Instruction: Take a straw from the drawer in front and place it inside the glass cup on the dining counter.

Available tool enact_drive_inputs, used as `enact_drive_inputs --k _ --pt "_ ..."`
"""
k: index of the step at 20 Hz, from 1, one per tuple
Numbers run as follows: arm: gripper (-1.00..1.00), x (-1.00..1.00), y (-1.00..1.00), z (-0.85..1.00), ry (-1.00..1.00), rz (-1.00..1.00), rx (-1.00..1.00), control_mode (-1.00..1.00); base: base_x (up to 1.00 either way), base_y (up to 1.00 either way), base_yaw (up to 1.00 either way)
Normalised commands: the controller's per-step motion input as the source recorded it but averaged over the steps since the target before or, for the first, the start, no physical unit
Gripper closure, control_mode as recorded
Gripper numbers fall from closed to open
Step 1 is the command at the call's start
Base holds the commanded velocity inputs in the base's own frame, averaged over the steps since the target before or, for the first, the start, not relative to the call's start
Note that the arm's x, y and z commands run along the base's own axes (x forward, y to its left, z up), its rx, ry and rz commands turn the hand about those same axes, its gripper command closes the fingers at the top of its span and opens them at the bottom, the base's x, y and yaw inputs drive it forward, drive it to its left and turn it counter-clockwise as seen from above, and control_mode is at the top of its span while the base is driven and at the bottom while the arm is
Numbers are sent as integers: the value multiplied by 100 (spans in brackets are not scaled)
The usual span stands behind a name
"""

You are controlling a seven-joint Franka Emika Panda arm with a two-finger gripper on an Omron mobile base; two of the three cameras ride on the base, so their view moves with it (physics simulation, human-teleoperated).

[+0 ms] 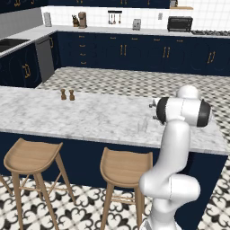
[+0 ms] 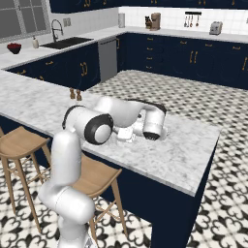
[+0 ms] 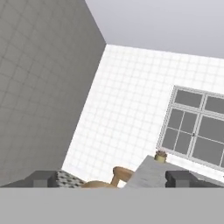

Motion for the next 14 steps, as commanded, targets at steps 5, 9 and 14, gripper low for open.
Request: enact_drive_inputs --k 5,9,14 --pt "-100 -29 -2 81 -6 -15 -6 -100 0 0 0" --pt "-100 -33 2 91 -3 -14 -12 -100 0 0 0" --pt "-100 -25 24 87 -1 -13 -18 -100 0 0 0"
